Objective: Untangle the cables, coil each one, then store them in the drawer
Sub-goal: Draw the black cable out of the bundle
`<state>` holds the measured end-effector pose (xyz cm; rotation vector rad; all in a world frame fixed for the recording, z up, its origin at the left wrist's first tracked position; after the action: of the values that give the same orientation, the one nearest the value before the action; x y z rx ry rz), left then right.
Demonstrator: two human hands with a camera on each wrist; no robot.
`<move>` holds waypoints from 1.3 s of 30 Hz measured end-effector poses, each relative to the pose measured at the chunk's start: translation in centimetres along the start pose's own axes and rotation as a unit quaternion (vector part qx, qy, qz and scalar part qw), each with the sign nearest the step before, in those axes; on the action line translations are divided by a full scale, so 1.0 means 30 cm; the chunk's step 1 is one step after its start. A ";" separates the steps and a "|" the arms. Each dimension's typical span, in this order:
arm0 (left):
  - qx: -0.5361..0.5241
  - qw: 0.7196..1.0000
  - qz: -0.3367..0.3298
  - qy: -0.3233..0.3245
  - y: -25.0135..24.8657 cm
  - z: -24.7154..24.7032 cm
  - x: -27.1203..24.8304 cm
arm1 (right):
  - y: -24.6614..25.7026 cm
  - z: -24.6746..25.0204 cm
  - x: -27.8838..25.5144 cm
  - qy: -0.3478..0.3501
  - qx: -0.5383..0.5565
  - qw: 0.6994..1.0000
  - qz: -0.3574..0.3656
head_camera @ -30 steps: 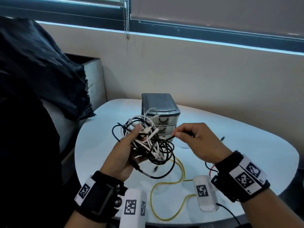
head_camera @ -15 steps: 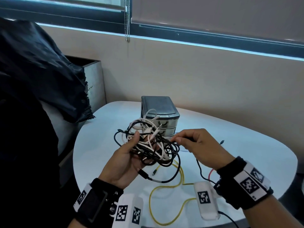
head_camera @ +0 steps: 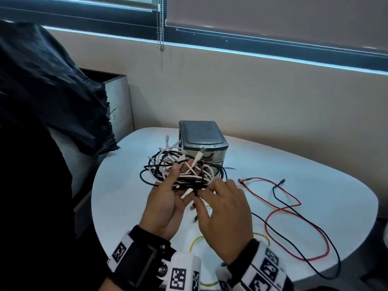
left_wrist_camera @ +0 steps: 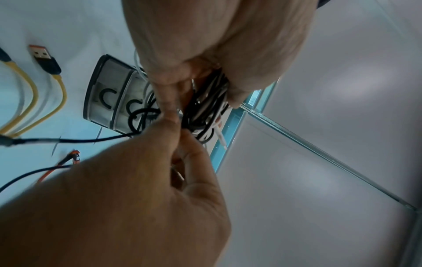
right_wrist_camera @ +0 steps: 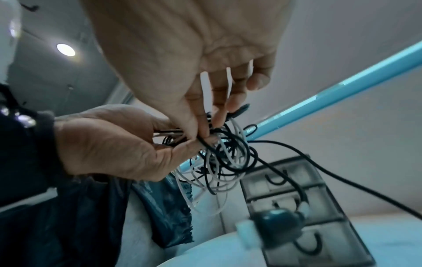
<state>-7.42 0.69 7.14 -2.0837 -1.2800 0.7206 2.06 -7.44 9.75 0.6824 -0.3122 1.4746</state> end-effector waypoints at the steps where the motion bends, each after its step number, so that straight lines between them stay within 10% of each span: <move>1: -0.007 1.000 -0.010 -0.005 -0.009 0.001 -0.001 | -0.002 -0.013 0.001 0.004 0.031 1.000 -0.002; 7: 0.035 0.994 -0.091 -0.053 -0.054 0.005 -0.004 | -0.034 -0.026 0.037 0.110 0.443 0.876 -0.156; 15: 0.048 0.984 -0.131 -0.108 -0.037 0.019 0.011 | -0.112 0.051 0.067 0.265 0.357 0.886 -0.132; 20: 0.039 0.985 -0.107 -0.126 -0.019 0.033 0.053 | -0.088 0.090 0.071 0.245 0.533 0.800 -0.123; 27: 0.017 0.980 -0.114 -0.165 -0.093 0.081 0.100 | -0.132 0.162 0.072 0.238 0.493 0.830 -0.104; 30: 0.002 0.975 -0.132 -0.178 -0.142 0.101 0.119 | -0.188 0.147 0.086 0.264 0.335 0.900 -0.093; 35: -0.026 0.971 -0.158 -0.178 -0.151 0.065 0.117 | -0.420 0.168 0.184 0.031 0.076 0.983 -0.167; 39: -0.054 0.967 -0.158 -0.190 -0.120 0.027 0.115 | -0.497 0.187 0.199 -0.164 0.230 0.925 -0.254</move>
<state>-8.76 5.32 8.68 -1.8108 -1.8491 0.9498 18.34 -5.30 14.21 1.2904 -0.0268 0.9293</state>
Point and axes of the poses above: each hand's wrist, its own x-axis towards the middle knuckle, its own z-axis out of the back of the hand, y = z × x, the point moved 4 cm from there along x, towards the middle knuckle
